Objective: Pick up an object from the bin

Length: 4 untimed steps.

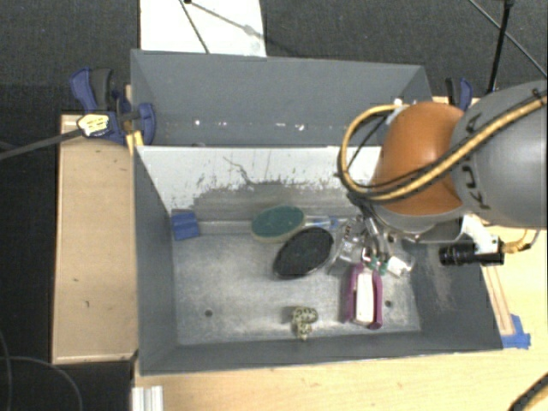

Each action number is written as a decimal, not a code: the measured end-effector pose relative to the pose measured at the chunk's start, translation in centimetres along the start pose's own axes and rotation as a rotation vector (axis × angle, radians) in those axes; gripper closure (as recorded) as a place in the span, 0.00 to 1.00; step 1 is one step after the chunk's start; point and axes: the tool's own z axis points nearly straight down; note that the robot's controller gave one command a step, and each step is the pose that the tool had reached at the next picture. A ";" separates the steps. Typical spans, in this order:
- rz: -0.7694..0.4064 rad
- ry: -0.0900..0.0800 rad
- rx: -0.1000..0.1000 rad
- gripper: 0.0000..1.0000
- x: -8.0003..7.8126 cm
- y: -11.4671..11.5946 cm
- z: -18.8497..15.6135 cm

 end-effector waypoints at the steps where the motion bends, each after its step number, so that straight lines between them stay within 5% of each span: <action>1: 0.226 -0.006 -0.003 1.00 0.2 0.1 2.0; 2: 0.248 -0.015 -0.010 1.00 0.5 0.4 -8.8; 3: -0.006 -0.003 -0.001 1.00 1.8 -1.8 -0.6; 4: -0.298 -0.005 0.001 1.00 1.3 -7.6 4.2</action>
Offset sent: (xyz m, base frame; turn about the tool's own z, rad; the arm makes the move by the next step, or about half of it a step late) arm -0.0013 0.0019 -0.0196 0.2262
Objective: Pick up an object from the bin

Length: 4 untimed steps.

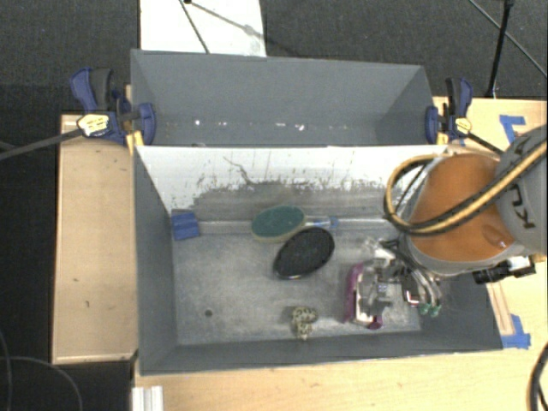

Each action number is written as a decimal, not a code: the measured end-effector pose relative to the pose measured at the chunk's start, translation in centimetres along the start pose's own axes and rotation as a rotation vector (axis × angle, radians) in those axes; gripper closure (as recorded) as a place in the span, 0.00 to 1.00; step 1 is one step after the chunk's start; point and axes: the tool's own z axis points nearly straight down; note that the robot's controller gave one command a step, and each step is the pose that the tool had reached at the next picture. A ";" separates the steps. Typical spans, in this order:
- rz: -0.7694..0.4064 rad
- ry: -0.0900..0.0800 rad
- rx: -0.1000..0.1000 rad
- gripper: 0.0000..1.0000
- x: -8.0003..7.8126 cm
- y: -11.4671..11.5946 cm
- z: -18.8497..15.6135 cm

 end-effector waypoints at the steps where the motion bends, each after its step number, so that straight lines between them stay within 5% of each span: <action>1: -0.002 -0.003 -0.002 0.00 -0.1 0.2 -0.1; 2: 0.030 -0.008 -0.007 0.00 -4.8 9.7 2.0; 3: 0.046 -0.017 -0.005 0.00 -8.4 8.7 5.7; 4: 0.043 -0.013 -0.007 1.00 -8.1 8.9 5.6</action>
Offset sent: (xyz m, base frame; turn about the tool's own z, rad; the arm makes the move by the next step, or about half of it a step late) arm 0.0000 0.0000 0.0000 0.0000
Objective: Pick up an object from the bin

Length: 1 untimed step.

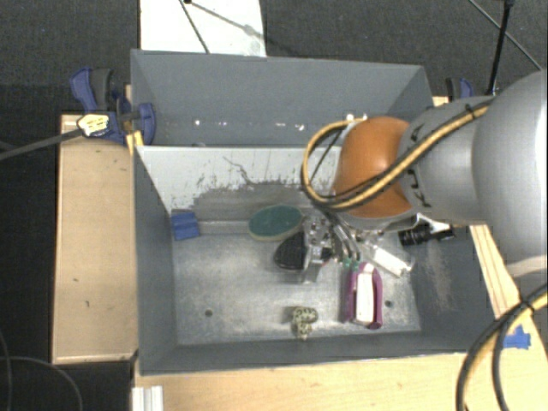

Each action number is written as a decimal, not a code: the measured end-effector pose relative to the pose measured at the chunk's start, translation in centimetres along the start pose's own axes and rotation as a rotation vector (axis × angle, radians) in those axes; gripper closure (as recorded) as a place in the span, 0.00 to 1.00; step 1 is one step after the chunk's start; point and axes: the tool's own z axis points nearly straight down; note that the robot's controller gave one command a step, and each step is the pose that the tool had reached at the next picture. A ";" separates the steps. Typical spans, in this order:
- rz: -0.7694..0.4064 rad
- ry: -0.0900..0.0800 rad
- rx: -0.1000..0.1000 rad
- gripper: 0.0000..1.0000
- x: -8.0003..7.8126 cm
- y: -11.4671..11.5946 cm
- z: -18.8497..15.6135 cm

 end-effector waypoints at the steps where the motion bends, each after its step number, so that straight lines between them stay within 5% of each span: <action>1: -0.017 -0.001 0.002 1.00 -2.6 -0.5 -12.9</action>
Offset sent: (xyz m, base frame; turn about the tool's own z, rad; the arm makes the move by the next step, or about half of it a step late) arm 0.0206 -0.0097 0.1236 -0.0220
